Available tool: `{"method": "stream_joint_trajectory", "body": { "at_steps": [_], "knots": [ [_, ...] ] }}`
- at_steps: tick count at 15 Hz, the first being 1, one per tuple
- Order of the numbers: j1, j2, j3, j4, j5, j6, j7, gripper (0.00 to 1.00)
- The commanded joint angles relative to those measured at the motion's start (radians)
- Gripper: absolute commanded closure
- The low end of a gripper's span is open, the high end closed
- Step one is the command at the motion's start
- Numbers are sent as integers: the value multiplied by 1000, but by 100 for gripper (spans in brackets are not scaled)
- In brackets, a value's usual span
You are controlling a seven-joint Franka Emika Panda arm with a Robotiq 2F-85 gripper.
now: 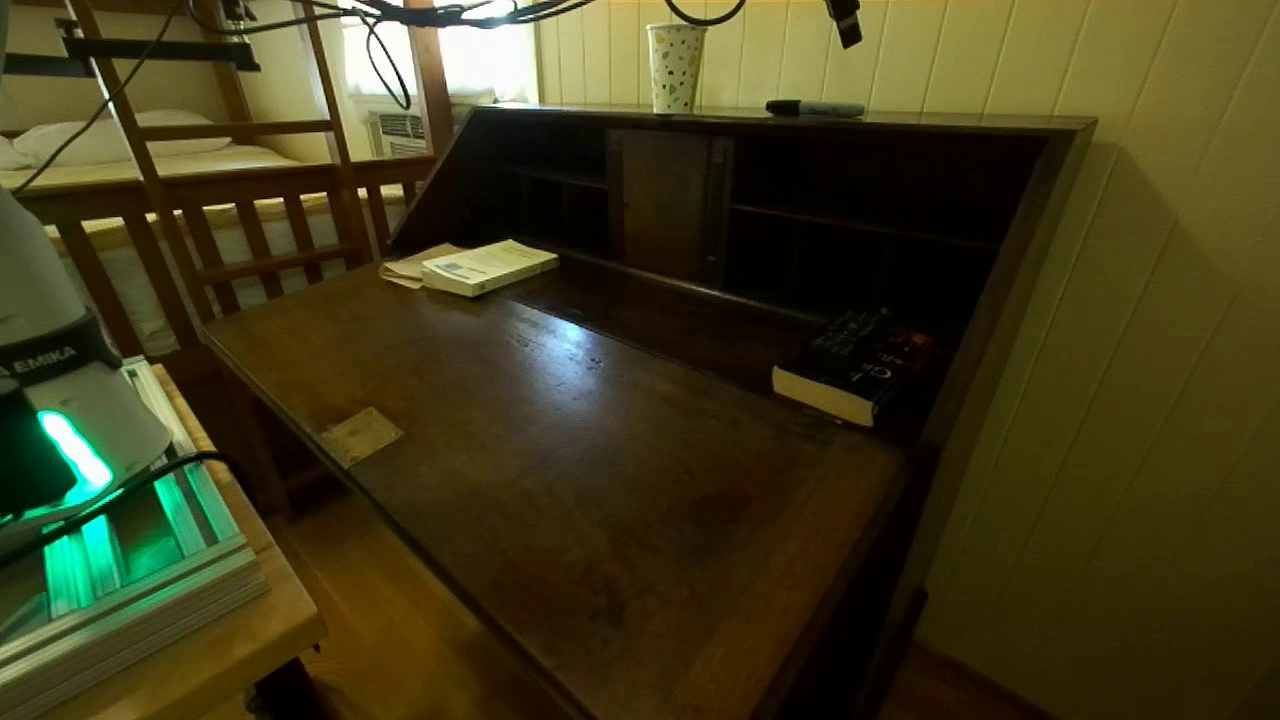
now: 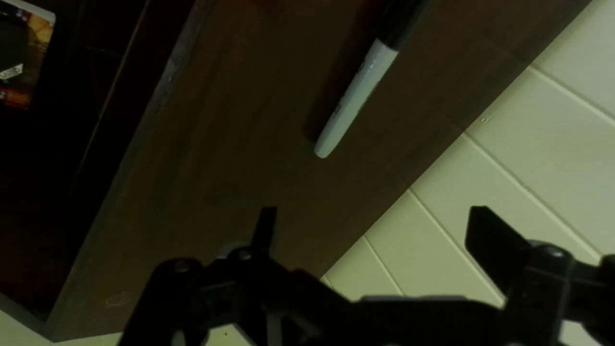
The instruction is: Take the marker out of the coffee cup then place the coffee cup upside down.
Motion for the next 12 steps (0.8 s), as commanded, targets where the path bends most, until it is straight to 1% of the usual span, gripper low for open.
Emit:
{"method": "stream_joint_trajectory", "body": {
  "at_steps": [1,3,4,7,12],
  "knots": [
    [-20,-35,26,18,35,-106,-11,0],
    [-28,-46,38,34,37,-184,-23,0],
    [-21,-55,34,32,30,-213,-19,0],
    [-27,-52,46,75,37,-344,-26,0],
    [-55,-22,89,167,118,-617,-58,0]
  ]
}}
